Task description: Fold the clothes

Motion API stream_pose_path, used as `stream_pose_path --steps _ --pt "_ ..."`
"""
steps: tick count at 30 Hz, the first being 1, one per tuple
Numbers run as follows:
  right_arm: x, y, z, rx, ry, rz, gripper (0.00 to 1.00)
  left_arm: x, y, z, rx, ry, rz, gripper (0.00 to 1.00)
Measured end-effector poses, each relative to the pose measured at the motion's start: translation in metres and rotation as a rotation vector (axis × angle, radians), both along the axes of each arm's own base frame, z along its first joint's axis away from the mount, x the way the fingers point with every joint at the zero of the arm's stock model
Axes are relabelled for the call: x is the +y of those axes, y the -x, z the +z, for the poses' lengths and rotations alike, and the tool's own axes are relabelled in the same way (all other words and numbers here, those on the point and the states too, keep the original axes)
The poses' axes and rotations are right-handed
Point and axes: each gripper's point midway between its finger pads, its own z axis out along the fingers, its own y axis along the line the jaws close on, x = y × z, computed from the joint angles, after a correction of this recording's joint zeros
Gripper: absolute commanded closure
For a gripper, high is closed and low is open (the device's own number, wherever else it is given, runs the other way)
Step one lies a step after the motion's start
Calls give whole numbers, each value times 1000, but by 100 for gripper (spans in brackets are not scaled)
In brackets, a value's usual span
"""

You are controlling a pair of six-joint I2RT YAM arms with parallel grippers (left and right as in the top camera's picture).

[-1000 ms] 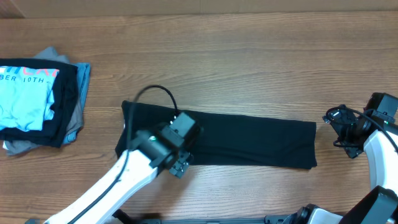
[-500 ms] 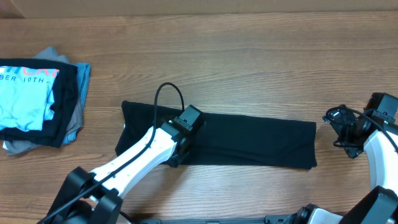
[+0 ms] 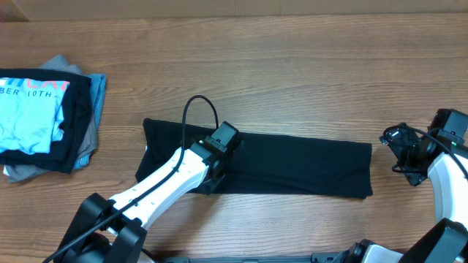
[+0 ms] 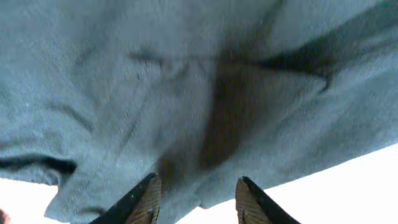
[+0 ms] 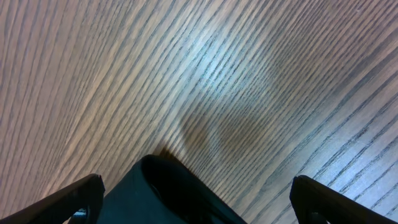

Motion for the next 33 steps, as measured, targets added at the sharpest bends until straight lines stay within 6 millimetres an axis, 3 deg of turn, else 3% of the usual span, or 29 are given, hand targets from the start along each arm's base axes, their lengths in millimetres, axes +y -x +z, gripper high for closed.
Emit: stream_pose_path --steps 5,8,10,13,15,25,28,33 --pt "0 0 0 0 0 0 0 -3 -3 -7 -17 14 -26 56" --pt "0 0 0 0 -1 -1 0 1 1 -10 -3 0 -43 44" --pt "0 0 0 0 -1 0 0 1 1 -11 -2 -2 -48 59" --pt "0 0 0 0 0 0 0 2 1 -10 -2 -4 -48 95" --pt "0 0 0 0 -1 -1 0 4 1 -10 -1 -11 -51 96" --pt "0 0 0 0 0 0 0 7 2 -10 3 -29 -60 96" --pt "0 0 0 -1 0 0 0 7 2 -10 5 -29 -62 62" --pt "0 0 0 0 0 0 0 9 4 -10 12 -38 -62 59"
